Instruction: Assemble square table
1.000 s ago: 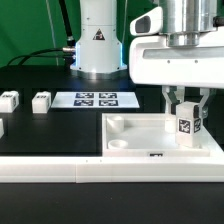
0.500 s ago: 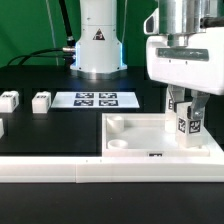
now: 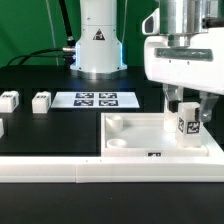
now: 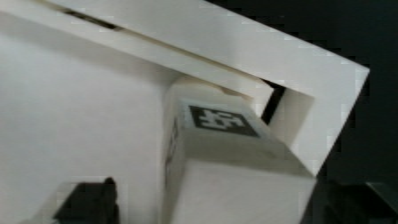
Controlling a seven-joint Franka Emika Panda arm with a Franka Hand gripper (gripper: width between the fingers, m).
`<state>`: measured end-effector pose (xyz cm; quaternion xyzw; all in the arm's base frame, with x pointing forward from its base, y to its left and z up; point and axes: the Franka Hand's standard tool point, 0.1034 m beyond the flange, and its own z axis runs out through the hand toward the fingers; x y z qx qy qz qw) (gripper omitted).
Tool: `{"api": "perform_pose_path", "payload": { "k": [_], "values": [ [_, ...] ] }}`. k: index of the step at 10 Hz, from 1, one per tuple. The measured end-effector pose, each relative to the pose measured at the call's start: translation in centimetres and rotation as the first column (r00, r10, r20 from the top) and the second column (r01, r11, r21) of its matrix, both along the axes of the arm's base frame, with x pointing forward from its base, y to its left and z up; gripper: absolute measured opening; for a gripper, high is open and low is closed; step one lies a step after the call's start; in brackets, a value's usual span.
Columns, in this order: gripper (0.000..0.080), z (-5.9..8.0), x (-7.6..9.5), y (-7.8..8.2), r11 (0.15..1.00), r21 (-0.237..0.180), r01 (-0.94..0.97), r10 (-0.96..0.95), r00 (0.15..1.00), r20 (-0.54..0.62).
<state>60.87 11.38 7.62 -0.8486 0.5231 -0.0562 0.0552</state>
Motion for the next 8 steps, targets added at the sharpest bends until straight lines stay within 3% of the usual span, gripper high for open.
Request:
{"api": "perform_pose_path", "payload": {
  "k": [3, 5, 8],
  "values": [
    [0.0646, -0.03, -0.02, 0.14, 0.955, -0.046, -0.293, 0.293, 0.956, 0.004],
    [0.0649, 0.02, 0.07, -0.01, 0.835, -0.09, -0.542, 0.544, 0.839, -0.004],
    [0.0649, 0.02, 0.07, -0.03, 0.66, -0.127, -0.741, 0.744, 0.667, -0.025]
  ]
}}
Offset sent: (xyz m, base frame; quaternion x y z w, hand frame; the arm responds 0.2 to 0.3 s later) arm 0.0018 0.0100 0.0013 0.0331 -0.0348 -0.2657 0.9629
